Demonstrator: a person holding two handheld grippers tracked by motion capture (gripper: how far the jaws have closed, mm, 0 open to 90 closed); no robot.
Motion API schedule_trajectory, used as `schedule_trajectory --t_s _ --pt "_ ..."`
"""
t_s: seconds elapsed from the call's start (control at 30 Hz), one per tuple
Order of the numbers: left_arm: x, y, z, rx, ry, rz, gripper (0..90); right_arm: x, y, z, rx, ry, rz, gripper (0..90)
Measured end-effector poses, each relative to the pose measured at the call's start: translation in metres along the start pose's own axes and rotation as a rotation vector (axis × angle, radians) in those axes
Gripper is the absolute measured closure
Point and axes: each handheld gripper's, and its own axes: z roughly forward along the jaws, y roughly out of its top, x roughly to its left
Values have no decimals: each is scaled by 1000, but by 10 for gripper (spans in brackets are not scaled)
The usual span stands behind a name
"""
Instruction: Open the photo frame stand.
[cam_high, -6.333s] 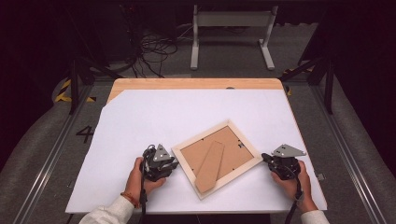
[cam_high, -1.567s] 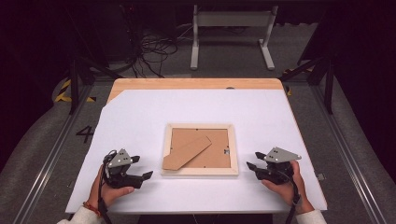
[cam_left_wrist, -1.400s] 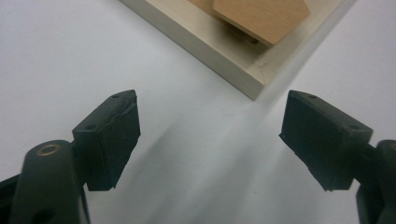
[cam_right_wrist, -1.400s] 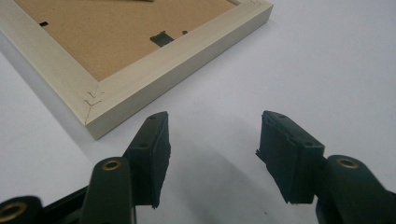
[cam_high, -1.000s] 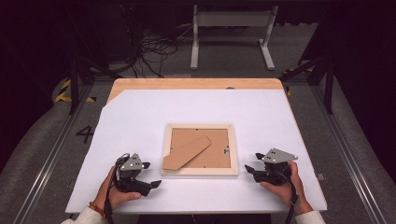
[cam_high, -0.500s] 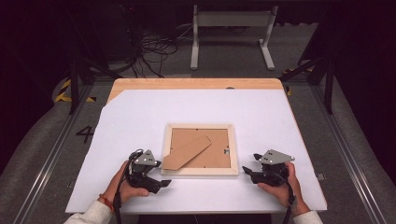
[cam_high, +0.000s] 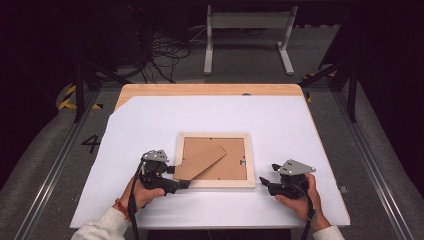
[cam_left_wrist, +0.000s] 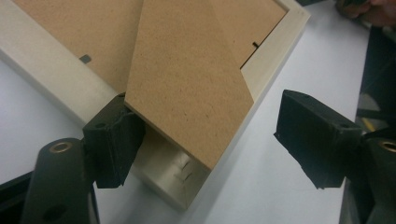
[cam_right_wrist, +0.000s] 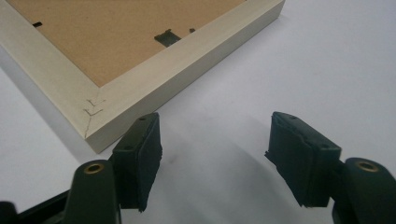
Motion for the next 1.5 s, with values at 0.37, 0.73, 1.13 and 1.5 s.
schedule_trajectory --t_s 0.37,0.73,1.13,1.5 --pt "12 13 17 -14 -21 -65 384 0 1 1 12 3 -1 350" --pt "13 20 12 -47 -47 -16 387 6 9 7 -32 56 27 349" --pt "21 29 29 -19 -72 -71 413 6 15 9 -48 52 38 357" --pt "13 34 30 -30 -31 -13 427 6 17 9 -54 51 30 361"
